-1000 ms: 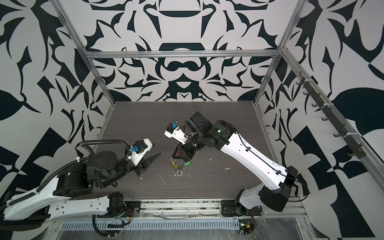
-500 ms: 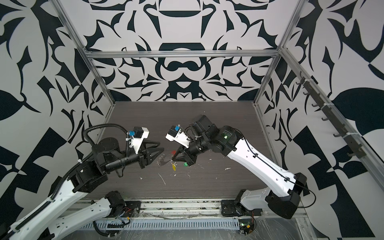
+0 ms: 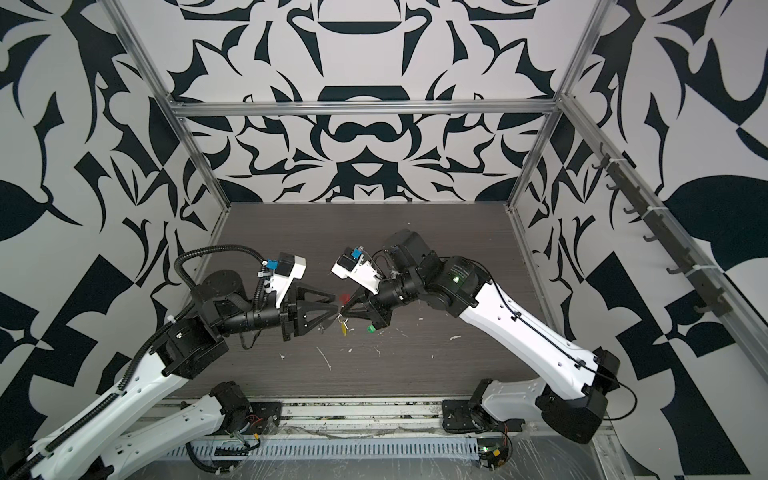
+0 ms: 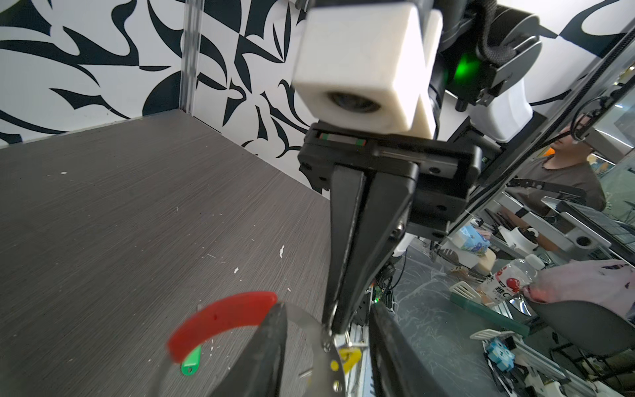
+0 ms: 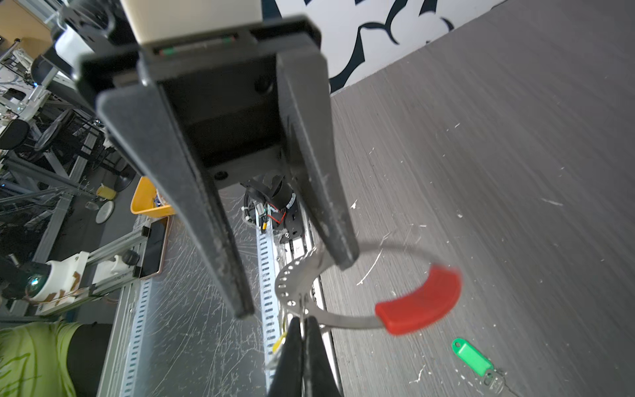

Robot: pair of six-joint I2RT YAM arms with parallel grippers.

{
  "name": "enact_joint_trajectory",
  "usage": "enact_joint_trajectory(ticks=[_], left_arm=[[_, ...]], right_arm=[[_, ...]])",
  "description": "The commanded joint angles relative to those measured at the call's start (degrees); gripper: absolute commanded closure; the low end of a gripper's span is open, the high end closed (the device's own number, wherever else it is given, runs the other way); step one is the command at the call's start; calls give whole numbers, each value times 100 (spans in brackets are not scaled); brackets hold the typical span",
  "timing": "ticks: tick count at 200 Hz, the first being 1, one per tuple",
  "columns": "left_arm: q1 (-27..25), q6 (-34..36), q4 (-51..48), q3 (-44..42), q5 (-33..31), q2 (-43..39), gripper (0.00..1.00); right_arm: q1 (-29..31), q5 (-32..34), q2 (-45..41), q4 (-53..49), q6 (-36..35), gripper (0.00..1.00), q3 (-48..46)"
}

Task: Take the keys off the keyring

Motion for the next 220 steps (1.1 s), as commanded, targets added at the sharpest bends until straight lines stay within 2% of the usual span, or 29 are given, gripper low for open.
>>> enact_joint_trajectory(ticks=[1, 16, 47, 83, 163, 189, 196, 220], left_arm=[[36, -73, 64, -25, 228, 48, 59], [39, -73, 63, -17, 276, 86, 61], [39, -55, 75, 18, 325, 123, 72], [40, -55, 155, 18, 352, 123, 74], [57, -188, 436, -29, 251, 150, 99], [55, -291, 666, -85, 38, 137, 100], [53, -320, 755, -115, -62, 112, 100], [56, -404, 1093, -259, -441, -11, 100]], right_arm=[[17, 60, -221, 431, 115, 100, -27], [21, 78, -244, 461, 150, 100, -30], [15, 104, -262, 465, 177, 100, -25], [21, 7, -218, 441, 165, 100, -29], [21, 22, -223, 568, 221, 100, -95], [17, 162, -332, 844, 399, 100, -177], [16, 227, -392, 946, 445, 97, -211], [20, 544, -735, 1507, 673, 75, -509]])
